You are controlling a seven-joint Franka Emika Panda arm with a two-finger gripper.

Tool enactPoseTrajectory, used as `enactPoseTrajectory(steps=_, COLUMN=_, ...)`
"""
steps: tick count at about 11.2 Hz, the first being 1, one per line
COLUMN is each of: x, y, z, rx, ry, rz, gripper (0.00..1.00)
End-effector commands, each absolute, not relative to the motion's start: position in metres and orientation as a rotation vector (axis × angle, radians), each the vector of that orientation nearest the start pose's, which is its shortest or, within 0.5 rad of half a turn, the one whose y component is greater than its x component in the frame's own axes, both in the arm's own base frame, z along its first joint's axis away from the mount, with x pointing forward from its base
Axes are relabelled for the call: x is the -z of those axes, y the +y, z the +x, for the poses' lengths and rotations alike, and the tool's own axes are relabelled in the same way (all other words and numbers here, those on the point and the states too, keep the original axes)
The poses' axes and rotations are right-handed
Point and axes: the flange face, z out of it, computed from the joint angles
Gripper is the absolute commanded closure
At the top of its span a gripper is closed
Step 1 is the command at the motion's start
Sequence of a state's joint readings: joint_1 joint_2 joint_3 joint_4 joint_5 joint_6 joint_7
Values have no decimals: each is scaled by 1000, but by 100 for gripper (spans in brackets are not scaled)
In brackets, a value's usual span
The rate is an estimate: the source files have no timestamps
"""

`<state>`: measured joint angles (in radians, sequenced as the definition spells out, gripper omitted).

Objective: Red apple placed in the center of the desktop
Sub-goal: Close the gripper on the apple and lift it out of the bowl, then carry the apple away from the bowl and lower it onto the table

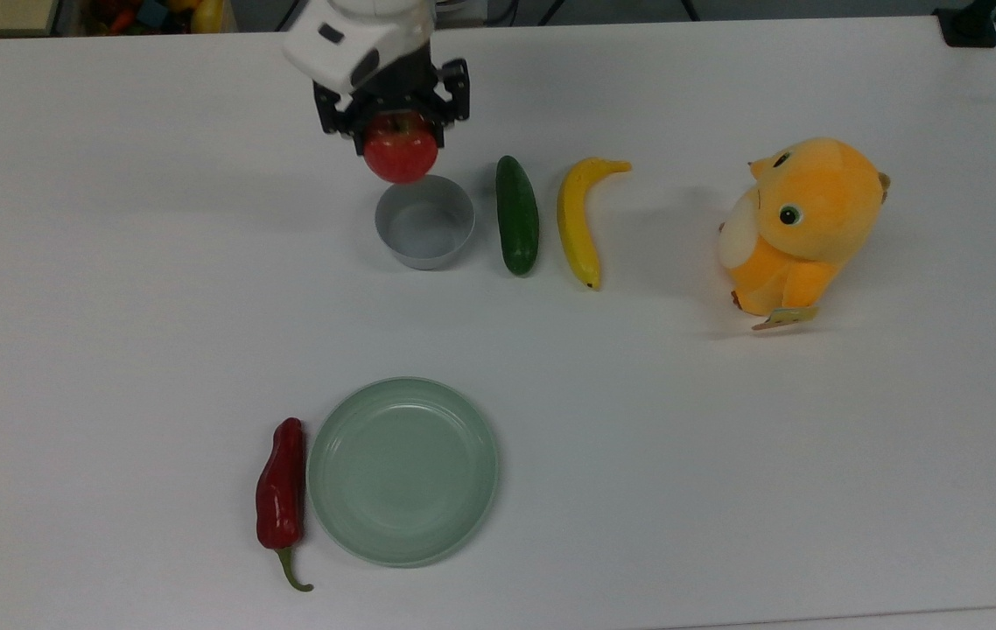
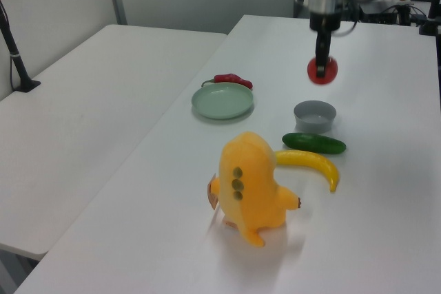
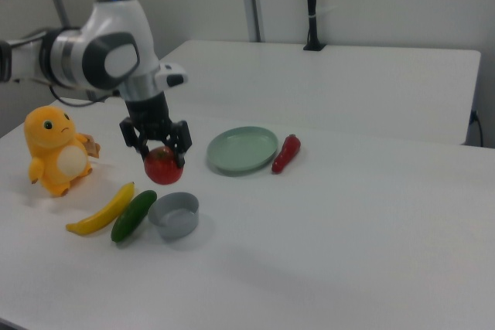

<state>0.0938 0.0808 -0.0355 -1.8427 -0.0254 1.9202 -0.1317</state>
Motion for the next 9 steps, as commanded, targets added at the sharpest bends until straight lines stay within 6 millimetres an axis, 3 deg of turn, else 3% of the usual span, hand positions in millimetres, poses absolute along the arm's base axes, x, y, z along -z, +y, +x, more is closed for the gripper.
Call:
enactPoseTrajectory(steps=1, x=-534, y=6, z=601, rx=-20, ry=-243, rz=-3116, gripper=84)
enactPoseTrajectory(steps=3, x=-546, y=-32, z=614, rx=-17, ry=-189, rz=-3060, gripper=85)
enactPoseTrajectory(steps=5, x=-537, y=-75, z=633, rx=-76, ry=-169, rz=-3036, gripper=85)
enactPoseTrajectory(steps=7, x=-515, y=-97, z=659, rx=-91, ry=-190, rz=-3049, gripper=85)
enactPoseTrajectory(steps=9, x=-475, y=-105, z=679, rx=-137, ry=-327, rz=-3039, gripper=89)
